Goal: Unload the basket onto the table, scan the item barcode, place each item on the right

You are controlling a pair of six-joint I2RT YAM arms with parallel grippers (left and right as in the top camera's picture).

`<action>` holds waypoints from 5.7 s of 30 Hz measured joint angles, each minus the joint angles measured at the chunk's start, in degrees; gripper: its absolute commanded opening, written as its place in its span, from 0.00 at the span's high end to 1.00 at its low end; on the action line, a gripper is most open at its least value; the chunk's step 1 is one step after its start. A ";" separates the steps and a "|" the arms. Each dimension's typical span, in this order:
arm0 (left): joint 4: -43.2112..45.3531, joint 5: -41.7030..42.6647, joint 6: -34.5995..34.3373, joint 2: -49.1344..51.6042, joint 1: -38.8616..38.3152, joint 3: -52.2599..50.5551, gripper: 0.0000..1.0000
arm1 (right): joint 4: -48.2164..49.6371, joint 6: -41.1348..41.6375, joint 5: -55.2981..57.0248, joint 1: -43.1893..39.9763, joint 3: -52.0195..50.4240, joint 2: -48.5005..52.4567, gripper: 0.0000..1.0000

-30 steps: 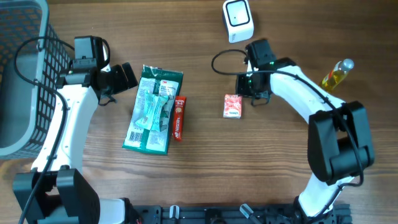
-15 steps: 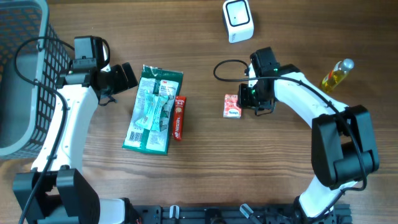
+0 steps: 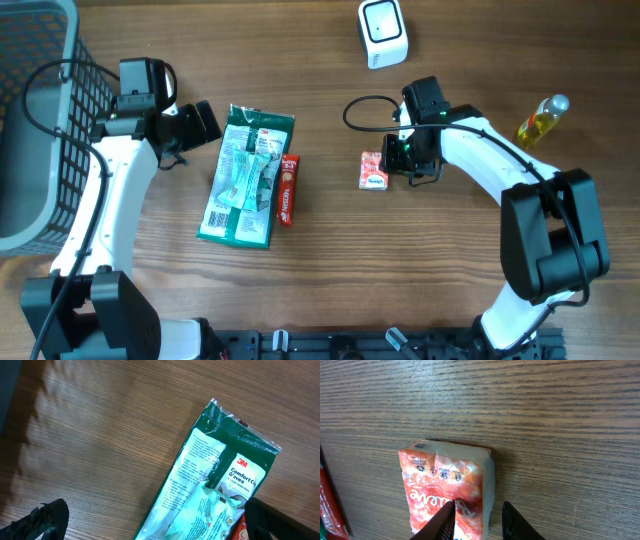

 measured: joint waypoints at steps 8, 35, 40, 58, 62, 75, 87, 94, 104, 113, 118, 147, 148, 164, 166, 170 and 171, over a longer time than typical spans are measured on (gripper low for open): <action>0.00 0.00 0.00 0.00 0.00 0.00 0.00 | -0.02 0.02 0.00 0.00 0.00 0.00 0.68; 0.02 0.00 0.00 0.00 0.00 0.02 0.00 | 2.60 4.37 -4.11 -0.50 -1.53 1.90 0.96; 0.02 0.00 0.00 0.00 0.00 0.02 0.00 | 2.56 -1.49 -13.00 -4.26 -2.71 2.21 0.96; -0.02 0.00 0.00 0.00 0.00 0.02 0.00 | 0.35 -28.33 -71.63 -12.72 -3.61 3.48 0.96; 0.00 0.00 0.00 0.00 0.00 0.02 0.00 | -9.11 -33.20 -73.22 -12.72 -3.82 1.57 0.96; 0.00 0.00 0.00 0.00 0.00 0.00 0.00 | -10.08 -28.13 -73.24 -12.76 -4.02 -35.74 0.96; 0.00 0.00 0.00 0.00 0.00 0.02 0.00 | -9.03 -23.50 -69.83 -12.76 -4.02 -36.33 0.96; 0.00 0.00 0.00 0.00 0.00 0.02 0.00 | -10.21 -21.09 -41.79 -12.61 -4.04 -36.13 0.96; -0.04 0.00 0.00 0.00 0.00 0.00 0.00 | -18.18 -14.40 -5.25 -4.04 10.60 -30.23 0.96; -0.02 0.00 0.00 0.00 0.00 0.00 0.00 | -29.31 -16.94 7.43 -0.79 45.81 -9.68 0.95; 0.00 0.00 0.00 0.00 0.00 0.02 0.00 | -33.68 -17.42 10.51 -0.33 45.90 -1.51 0.61; 0.00 0.00 0.00 0.00 0.00 0.02 0.00 | -9.35 16.63 -2.12 8.68 12.13 7.02 0.63; 0.00 0.00 0.00 0.00 0.00 0.02 0.00 | -7.45 16.76 -2.16 9.01 11.19 7.02 0.63; 0.00 0.00 0.00 0.00 0.00 0.02 0.00 | 3.28 16.79 -0.72 9.11 4.68 5.42 0.96; -0.02 0.00 0.00 0.00 0.00 0.00 0.00 | 0.31 9.64 -0.15 6.75 7.37 5.42 0.96; 0.00 0.00 0.00 0.00 0.00 0.00 0.00 | -7.65 -0.13 3.48 3.89 16.13 2.29 0.96; 0.00 0.00 0.00 0.00 0.00 0.02 0.00 | -11.26 -2.21 6.05 3.91 19.67 1.25 0.96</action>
